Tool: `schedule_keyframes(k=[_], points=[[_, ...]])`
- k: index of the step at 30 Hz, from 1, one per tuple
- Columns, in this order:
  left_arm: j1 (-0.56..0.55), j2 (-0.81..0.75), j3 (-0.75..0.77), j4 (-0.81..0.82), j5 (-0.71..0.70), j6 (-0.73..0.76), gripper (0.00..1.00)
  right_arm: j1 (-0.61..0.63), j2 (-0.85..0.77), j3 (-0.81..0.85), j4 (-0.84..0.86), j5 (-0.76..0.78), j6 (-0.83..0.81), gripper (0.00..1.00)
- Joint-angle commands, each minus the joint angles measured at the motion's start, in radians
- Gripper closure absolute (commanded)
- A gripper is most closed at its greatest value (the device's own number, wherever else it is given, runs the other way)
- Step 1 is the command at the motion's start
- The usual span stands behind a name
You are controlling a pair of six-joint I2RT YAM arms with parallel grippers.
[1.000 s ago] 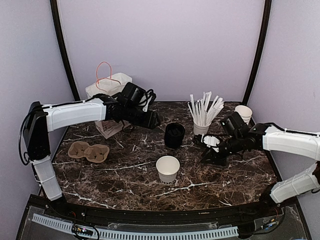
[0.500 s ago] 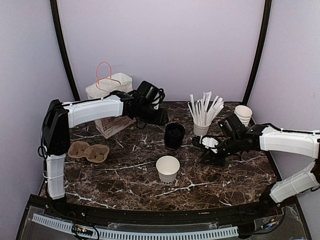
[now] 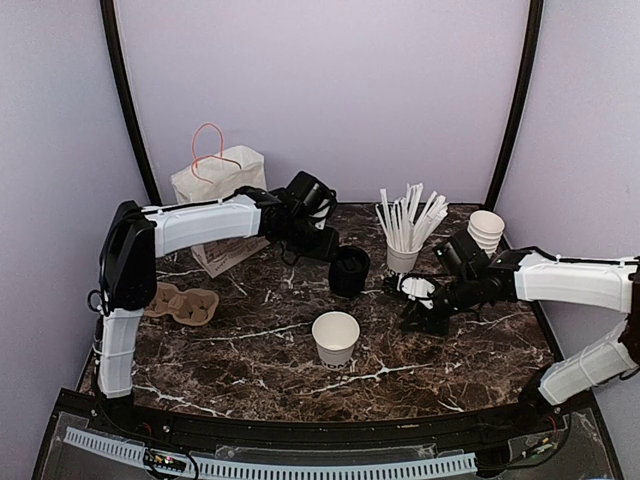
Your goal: Pack the takeout coffee
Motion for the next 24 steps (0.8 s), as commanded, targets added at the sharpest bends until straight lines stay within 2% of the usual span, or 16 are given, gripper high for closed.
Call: schedule_keyframes(k=[1, 8, 24], points=[[-0.015, 0.012, 0.055, -0.056, -0.019, 0.025, 0.53, -0.002, 0.009, 0.001, 0.008, -0.003, -0.008, 0.71], [-0.031, 0.064, 0.146, -0.127, -0.068, 0.055, 0.56, -0.001, 0.016, 0.001, 0.004, 0.003, -0.012, 0.71], [-0.041, 0.09, 0.2, -0.173, -0.107, 0.063, 0.69, 0.004, 0.025, 0.001, -0.002, 0.008, -0.018, 0.71]])
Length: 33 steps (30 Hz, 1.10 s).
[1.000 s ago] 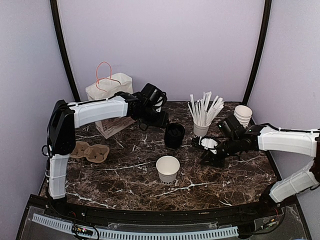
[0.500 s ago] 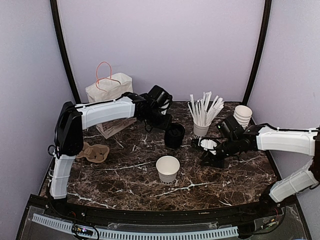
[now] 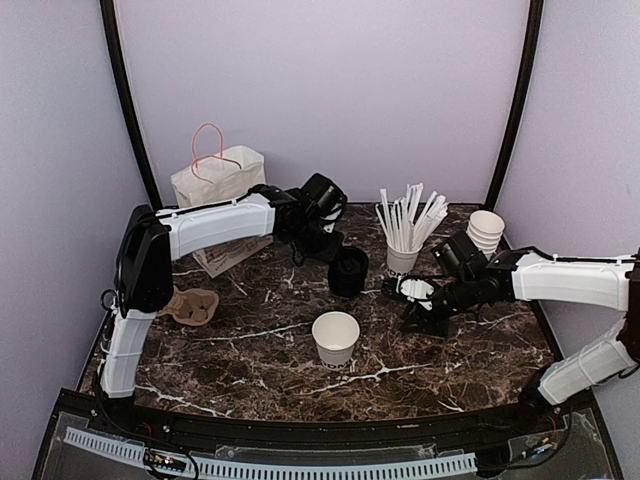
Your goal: Pack the takeout coffee
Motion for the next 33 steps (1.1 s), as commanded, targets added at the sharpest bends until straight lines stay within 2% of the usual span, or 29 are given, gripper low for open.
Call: schedule_keyframes(k=[1, 13, 21, 33], points=[[-0.011, -0.01, 0.043, -0.033, -0.031, 0.015, 0.69, 0.004, 0.01, 0.001, 0.0, 0.005, -0.01, 0.71], [-0.018, -0.011, 0.072, -0.047, -0.038, 0.03, 0.76, 0.009, 0.025, 0.004, -0.008, 0.015, -0.013, 0.71], [-0.017, -0.008, 0.07, -0.054, -0.053, 0.024, 0.7, 0.013, 0.031, 0.006, -0.012, 0.015, -0.015, 0.71], [-0.018, 0.009, 0.072, -0.059, -0.047, 0.025, 0.72, 0.014, 0.037, 0.006, -0.015, 0.019, -0.018, 0.71]])
